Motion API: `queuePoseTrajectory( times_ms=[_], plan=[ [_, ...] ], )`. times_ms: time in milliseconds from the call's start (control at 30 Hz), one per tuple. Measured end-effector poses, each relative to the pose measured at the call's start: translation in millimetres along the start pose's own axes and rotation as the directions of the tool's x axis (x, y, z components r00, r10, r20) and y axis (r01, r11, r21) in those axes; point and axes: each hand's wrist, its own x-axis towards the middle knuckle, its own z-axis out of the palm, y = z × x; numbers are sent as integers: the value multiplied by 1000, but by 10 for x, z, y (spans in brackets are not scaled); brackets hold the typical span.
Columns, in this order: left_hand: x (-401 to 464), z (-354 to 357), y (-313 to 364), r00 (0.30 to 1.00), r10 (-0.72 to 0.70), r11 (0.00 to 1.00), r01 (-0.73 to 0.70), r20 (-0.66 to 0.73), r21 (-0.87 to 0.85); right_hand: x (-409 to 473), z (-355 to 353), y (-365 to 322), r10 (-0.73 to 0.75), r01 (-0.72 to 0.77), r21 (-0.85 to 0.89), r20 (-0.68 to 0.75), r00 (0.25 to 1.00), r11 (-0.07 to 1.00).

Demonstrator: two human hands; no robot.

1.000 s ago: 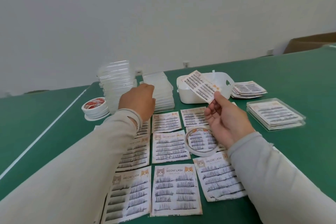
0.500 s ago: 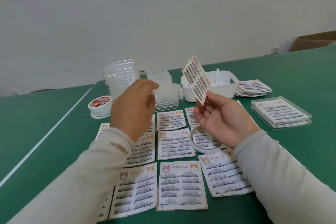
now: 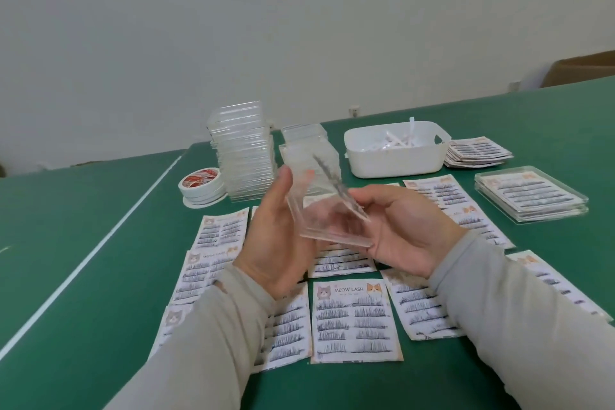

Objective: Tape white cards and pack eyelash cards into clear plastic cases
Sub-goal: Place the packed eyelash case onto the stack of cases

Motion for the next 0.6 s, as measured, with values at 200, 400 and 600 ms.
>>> queuePoseTrajectory(
  times_ms=[200,400,600],
  plan=[
    [121,-214,-58,977,144,932,-187,-157,-312,116,6,95,-135,76,-190,-322,937,979],
    [172,-262,-98,956,162,925,-234,-244,-301,135,124,168,-150,155,-16,-372,916,988],
    [182,-250,-129,957,189,948,-236,-219,-212,123,164,213,-128,137,4,-336,933,991]
  ],
)
